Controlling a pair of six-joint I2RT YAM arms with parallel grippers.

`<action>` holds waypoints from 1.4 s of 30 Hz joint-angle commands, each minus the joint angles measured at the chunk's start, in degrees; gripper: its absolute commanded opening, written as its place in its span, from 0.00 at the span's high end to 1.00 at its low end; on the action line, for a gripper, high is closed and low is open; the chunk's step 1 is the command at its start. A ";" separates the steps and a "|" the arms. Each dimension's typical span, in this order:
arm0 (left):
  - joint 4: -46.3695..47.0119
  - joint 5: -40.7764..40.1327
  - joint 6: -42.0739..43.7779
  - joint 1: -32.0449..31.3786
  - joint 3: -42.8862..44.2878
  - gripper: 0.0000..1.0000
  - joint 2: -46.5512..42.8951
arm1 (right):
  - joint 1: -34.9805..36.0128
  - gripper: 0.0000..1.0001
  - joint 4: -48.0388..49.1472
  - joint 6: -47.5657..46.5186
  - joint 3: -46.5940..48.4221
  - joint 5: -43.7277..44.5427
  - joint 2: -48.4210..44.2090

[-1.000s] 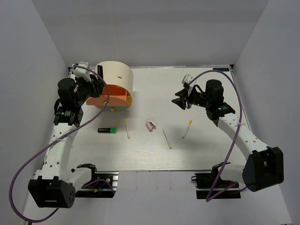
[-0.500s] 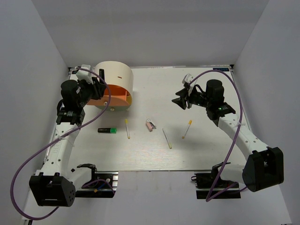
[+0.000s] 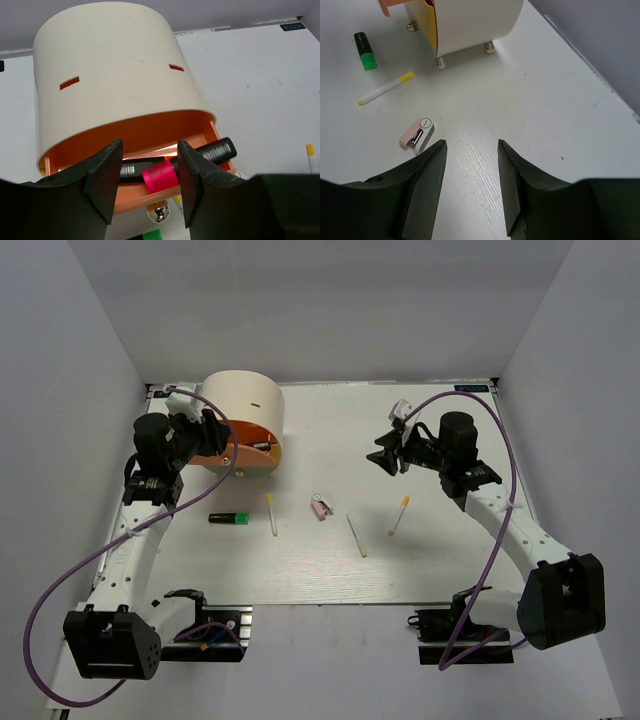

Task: Sort the stationery into containers
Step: Place the pen in the drawer, then pick up the pen from the center of the board.

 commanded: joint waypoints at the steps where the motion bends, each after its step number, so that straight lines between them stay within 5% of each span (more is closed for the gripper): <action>1: 0.76 1.25 0.14 -0.13 0.43 0.42 -1.06 | -0.33 0.49 2.09 0.52 -0.20 -1.16 -1.59; 7: -2.65 0.73 -1.87 -0.13 5.69 0.43 -3.01 | -0.33 0.49 2.00 0.26 -0.20 -0.89 -1.59; 15: -16.63 -0.94 -13.02 -0.13 7.73 0.75 -12.56 | -0.42 0.46 0.59 -1.23 -0.29 -1.16 -1.50; 18: -22.52 -2.25 -24.61 -0.13 3.80 0.82 -16.70 | -0.16 0.66 -0.28 -2.20 0.24 -3.09 -0.89; 19: -23.75 -2.26 -31.08 -0.13 2.03 0.82 -19.67 | -0.33 0.83 -1.33 -3.42 0.41 -3.44 -0.37; 22: -26.05 -1.56 -43.92 -0.13 -7.45 0.82 -24.70 | 0.28 0.93 -4.31 -7.18 1.38 -7.21 0.87; 27: -30.69 -6.73 -56.79 -0.13 -19.07 0.46 -33.40 | 1.77 0.70 -10.65 -14.41 3.57 -13.02 3.06; 37: -33.61 -12.28 -78.33 0.40 -25.67 0.20 -29.20 | 3.36 0.66 -11.98 -15.03 2.18 -10.92 3.24; 42: -37.11 -11.67 -85.36 0.40 -24.98 0.20 -19.20 | 3.36 0.64 -11.71 -15.21 0.95 -9.42 1.58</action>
